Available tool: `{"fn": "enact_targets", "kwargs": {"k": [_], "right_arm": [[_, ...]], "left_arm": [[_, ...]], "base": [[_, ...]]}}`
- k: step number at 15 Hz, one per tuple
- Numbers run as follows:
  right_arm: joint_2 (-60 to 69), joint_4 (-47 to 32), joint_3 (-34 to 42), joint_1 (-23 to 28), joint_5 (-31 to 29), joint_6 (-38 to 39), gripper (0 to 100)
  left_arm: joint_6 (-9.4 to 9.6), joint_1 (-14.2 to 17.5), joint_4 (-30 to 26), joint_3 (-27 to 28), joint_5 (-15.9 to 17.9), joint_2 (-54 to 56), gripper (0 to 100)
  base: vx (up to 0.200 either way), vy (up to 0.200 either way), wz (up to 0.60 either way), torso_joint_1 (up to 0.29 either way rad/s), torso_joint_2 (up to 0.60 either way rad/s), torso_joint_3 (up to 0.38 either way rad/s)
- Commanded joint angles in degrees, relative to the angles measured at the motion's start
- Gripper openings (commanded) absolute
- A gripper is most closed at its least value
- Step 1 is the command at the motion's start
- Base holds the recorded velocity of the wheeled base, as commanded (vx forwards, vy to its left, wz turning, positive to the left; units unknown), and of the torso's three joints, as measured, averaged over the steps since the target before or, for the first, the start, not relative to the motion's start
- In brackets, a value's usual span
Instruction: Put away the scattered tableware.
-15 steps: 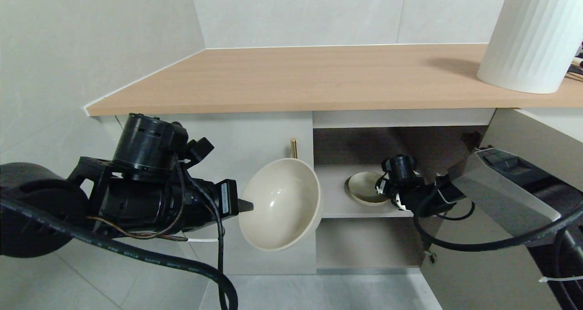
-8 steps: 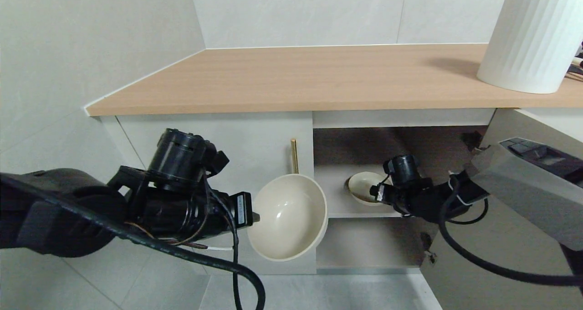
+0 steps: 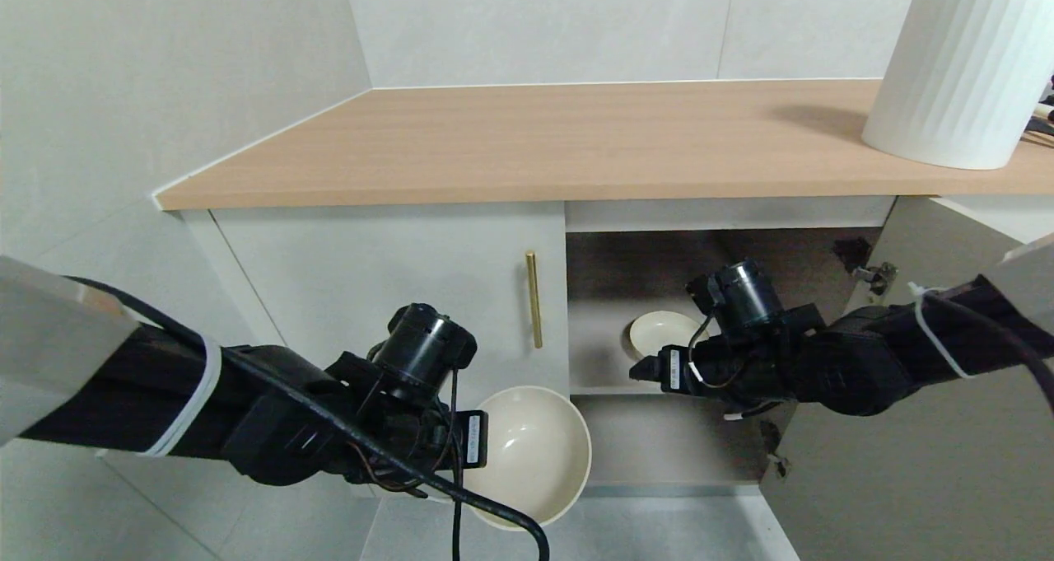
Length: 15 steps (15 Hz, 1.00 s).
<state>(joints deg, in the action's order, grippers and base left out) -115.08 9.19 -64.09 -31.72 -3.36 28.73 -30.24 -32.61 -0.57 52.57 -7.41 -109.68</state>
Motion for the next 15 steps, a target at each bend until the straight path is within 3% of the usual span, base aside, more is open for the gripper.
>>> {"fn": "enact_targets", "kwargs": {"k": [1,6,10,15], "right_arm": [[6.3,-0.5,2.6,-2.7,2.1,-0.2,100],[8.8,-9.3,4.1,-10.7,2.9,-4.7,100],[7.0,-9.5,4.8,-12.0,0.8,-6.1,100],[1.7,-5.4,3.5,-13.5,-6.7,-5.4,100]], "left_arm": [[0.01,-0.4,0.0,-0.1,-0.1,-1.9,0],[0.01,-2.2,-0.1,-0.1,-0.1,-2.4,0],[0.01,-2.6,-0.2,0.2,-0.1,-0.5,0],[-0.08,-3.0,-1.6,1.0,-0.1,0.3,0]], "base": [[0.0,0.0,0.0,0.0,0.0,0.0],[0.0,0.0,0.0,0.0,0.0,0.0],[0.0,0.0,0.0,0.0,0.0,0.0],[0.0,0.0,0.0,0.0,0.0,0.0]]}}
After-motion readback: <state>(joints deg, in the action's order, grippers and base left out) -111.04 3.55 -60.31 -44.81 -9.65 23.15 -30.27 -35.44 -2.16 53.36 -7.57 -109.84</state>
